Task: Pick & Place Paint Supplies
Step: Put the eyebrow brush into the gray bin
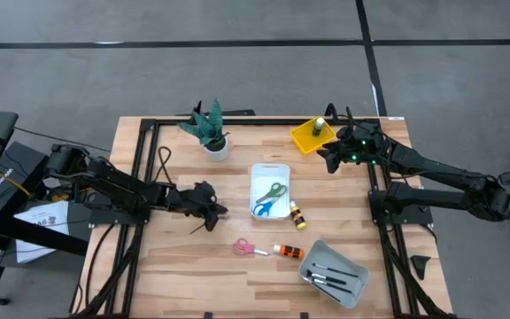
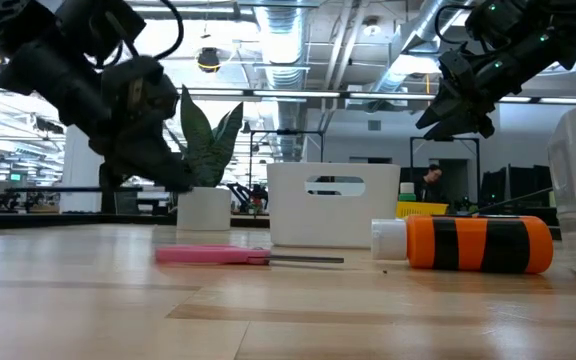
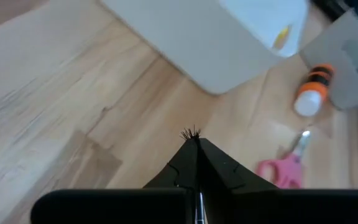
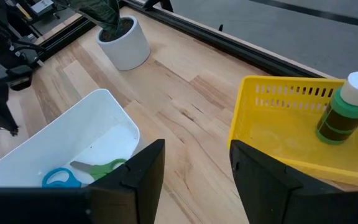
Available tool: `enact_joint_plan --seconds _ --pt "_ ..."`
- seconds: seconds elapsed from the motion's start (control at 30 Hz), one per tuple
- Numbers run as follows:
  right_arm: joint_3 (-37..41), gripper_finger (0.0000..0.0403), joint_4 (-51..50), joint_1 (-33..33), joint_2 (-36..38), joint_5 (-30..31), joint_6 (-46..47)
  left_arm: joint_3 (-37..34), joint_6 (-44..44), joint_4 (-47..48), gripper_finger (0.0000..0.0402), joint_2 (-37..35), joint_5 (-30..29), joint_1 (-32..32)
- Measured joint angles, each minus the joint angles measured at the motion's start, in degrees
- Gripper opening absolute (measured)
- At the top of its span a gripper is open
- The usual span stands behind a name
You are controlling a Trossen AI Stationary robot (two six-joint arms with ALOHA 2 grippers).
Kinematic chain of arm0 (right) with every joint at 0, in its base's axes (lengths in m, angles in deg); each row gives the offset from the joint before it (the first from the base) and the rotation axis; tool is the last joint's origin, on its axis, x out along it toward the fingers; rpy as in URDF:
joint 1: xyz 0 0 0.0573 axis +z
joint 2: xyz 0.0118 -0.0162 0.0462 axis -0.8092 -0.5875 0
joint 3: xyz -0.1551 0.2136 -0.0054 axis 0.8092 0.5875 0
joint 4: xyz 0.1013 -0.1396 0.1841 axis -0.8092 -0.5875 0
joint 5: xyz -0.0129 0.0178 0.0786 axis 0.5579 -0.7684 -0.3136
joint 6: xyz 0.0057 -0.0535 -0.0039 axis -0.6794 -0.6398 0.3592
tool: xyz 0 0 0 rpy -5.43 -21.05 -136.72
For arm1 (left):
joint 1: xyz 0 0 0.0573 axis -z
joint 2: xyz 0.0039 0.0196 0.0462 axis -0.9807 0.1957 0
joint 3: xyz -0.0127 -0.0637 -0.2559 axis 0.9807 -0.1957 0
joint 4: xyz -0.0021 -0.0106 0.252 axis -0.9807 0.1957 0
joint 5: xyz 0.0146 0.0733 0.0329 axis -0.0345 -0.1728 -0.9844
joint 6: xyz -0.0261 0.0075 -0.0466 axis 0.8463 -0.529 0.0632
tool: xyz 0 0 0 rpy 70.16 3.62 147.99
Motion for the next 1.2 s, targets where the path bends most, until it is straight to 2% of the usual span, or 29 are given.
enact_joint_plan --seconds 0.3,0.47,0.7,0.83,1.0,1.2 --pt "0.0 0.0177 1.26 0.19 -0.02 -0.06 1.82 0.03 -2.86 -3.97 0.0001 -3.88 -0.1 -2.24" --pt "0.0 0.0177 3.73 1.84 -0.02 -1.49 4.57 0.1 -7.38 -14.98 0.0001 -4.67 -1.52 -4.24" --pt "0.0 0.0177 11.63 5.84 -0.71 -6.49 7.43 0.16 -14.25 -30.34 0.0 -4.67 -7.91 -9.24" --pt "0.0 0.0177 16.67 7.79 -2.66 -10.13 7.74 3.06 -19.65 -33.01 0.0 -4.38 -8.69 -12.73" --pt "0.0 0.0177 25.41 9.79 -7.53 -16.62 9.13 10.21 -25.57 -33.31 0.0 -2.42 -4.62 -16.88" --pt "-2.0 0.0177 35.93 12.02 -14.49 -19.73 10.11 20.28 -28.75 -33.3 0.0 3.62 2.15 -20.03"
